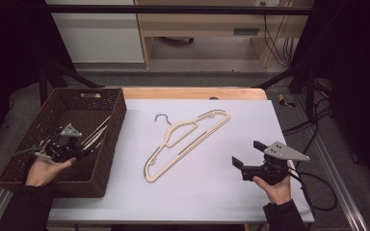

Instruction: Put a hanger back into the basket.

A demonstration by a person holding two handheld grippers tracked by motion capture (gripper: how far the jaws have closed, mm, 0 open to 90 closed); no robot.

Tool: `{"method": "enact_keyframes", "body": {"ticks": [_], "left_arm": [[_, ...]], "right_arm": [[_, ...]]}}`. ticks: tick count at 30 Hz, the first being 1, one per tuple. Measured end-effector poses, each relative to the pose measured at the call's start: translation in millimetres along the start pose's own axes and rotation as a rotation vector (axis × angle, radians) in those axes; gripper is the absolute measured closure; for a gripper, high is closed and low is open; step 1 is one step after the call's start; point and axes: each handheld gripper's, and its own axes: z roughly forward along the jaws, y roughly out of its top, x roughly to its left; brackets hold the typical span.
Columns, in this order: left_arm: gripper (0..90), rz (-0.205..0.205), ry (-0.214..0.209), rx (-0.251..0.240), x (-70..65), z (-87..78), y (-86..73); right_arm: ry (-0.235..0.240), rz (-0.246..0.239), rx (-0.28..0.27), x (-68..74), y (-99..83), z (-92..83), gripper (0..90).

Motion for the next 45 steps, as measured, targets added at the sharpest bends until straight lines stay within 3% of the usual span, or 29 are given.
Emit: {"method": "enact_keyframes", "body": {"ticks": [2,6,12,15,16,19,23,24,25,26,27,33,36,39,45], "left_arm": [[64.8,0.002,0.004,-0.003,-0.4,-0.1,-0.1],[57.1,-0.013,-0.003,-0.072,-1.6,-8.6,0.9],[46.9,-0.006,0.03,-0.13,-5.2,-25.0,4.8],[40.9,-0.015,0.065,-0.197,-6.1,-41.8,7.5],[39.3,-0.015,0.065,-0.197,-6.1,-41.8,7.5],[33.2,-0.073,0.07,-0.332,-9.9,-60.8,9.0],[24.2,-0.102,0.052,-0.477,-22.4,-76.3,9.9],[21.1,-0.102,0.052,-0.477,-22.4,-76.3,9.9],[18.3,-0.11,0.049,-0.54,-32.1,-81.8,10.5],[16.8,-0.11,0.049,-0.54,-32.1,-81.8,10.5],[15.2,-0.124,0.025,-0.593,-42.4,-85.9,11.9],[10.8,-0.146,-0.051,-0.734,-74.4,-90.4,19.1],[9.7,-0.141,-0.084,-0.758,-85.0,-87.3,21.9],[9.5,-0.148,-0.117,-0.775,-104.3,-74.0,27.3],[9.4,-0.121,-0.16,-0.725,-124.1,-49.4,37.9]], "right_arm": [[0.0,0.0,0.0,0.1,0.0,0.0,4.7],[0.002,0.001,-0.001,0.3,0.3,-0.1,4.7],[0.003,0.003,-0.005,1.1,1.7,-1.4,4.7],[0.006,-0.003,-0.009,1.7,2.9,-1.8,4.7],[0.006,-0.003,-0.009,1.7,2.9,-1.8,4.7],[0.014,0.004,-0.015,3.0,4.8,-1.3,4.6],[0.019,-0.003,-0.02,3.1,6.9,-0.1,4.6],[0.019,-0.003,-0.02,3.1,6.9,-0.1,4.6],[0.021,0.003,-0.024,3.7,8.2,0.6,4.5],[0.023,0.006,-0.024,4.1,8.7,0.9,4.6],[0.025,0.007,-0.024,4.3,9.3,1.5,4.6],[0.029,0.007,-0.024,6.4,12.8,8.4,4.5],[0.032,0.012,-0.025,6.9,15.4,11.9,4.6],[0.038,0.016,-0.028,7.0,18.2,16.4,4.7],[0.045,0.012,-0.033,9.7,24.6,24.5,4.7]]}}
